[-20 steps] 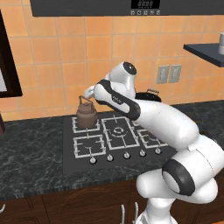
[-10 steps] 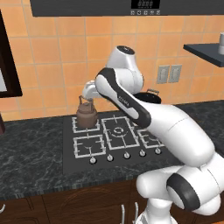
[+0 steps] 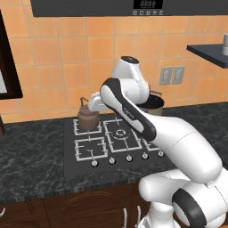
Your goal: Pick the kettle from the counter and place it on a stove burner. Then turn the burner on.
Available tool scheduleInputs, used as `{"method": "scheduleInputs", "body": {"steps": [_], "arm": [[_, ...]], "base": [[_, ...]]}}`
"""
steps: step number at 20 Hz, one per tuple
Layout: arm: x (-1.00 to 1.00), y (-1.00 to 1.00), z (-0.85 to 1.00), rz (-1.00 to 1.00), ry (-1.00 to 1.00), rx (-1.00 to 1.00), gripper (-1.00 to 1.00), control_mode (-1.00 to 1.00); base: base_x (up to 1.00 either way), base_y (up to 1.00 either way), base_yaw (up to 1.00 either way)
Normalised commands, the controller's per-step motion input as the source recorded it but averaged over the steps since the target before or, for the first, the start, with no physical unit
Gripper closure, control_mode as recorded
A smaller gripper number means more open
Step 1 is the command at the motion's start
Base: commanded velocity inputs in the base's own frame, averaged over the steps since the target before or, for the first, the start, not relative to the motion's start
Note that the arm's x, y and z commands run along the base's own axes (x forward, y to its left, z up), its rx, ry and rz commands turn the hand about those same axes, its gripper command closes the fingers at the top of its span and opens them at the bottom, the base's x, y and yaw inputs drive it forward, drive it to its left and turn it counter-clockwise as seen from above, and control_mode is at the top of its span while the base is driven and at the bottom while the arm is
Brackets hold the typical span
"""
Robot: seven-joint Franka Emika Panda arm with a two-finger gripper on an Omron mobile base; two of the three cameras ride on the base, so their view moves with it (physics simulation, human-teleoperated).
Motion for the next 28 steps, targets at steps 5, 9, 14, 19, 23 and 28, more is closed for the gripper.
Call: {"method": "scheduleInputs", "body": {"steps": [5, 9, 14, 19, 23, 28], "arm": [[0.0, 0.0, -0.31, -0.08, 0.03, 0.0, -1.0, -1.0], [0.0, 0.01, -0.25, -0.03, 0.01, -0.04, -1.0, -1.0], [-0.08, -0.1, -0.32, -0.02, 0.02, -0.03, -1.0, -1.0], [-0.34, -0.14, -0.16, -0.11, 0.03, -0.01, -1.0, -1.0], [-0.03, -0.74, -0.08, 0.0, 0.01, 0.0, -1.0, -1.0], [0.0, -0.36, -0.27, -0.01, 0.0, -0.04, -1.0, -1.0]], "base": [[0.0, 0.0, 0.0], [0.0, 0.0, 0.0], [0.0, 0.0, 0.0], [0.0, 0.0, 0.0], [0.0, 0.0, 0.0], [0.0, 0.0, 0.0]]}}
